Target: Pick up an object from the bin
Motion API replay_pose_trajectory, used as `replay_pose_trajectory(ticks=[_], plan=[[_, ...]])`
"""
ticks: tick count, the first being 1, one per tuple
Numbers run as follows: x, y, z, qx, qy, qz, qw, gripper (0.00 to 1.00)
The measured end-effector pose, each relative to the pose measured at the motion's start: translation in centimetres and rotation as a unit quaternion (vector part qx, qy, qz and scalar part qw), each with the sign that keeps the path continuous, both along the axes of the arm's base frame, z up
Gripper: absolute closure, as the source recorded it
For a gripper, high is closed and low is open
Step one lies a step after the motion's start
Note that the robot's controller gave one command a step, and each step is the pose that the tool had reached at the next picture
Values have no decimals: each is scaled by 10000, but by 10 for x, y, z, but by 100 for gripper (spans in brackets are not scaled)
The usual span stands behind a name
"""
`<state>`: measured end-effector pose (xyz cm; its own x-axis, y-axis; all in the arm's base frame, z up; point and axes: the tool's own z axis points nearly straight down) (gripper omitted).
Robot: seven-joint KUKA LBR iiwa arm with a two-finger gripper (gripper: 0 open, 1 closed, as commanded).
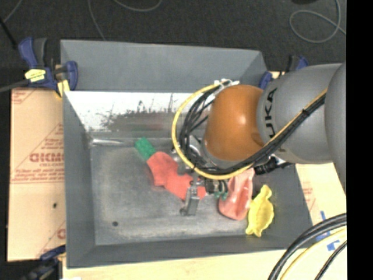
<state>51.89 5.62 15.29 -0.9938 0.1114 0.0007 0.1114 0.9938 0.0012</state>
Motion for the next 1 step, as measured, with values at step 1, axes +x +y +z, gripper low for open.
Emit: replay_pose_trajectory(ticks=[1], plan=[[0, 1, -37, 5, -42, -989, 9951, 0]])
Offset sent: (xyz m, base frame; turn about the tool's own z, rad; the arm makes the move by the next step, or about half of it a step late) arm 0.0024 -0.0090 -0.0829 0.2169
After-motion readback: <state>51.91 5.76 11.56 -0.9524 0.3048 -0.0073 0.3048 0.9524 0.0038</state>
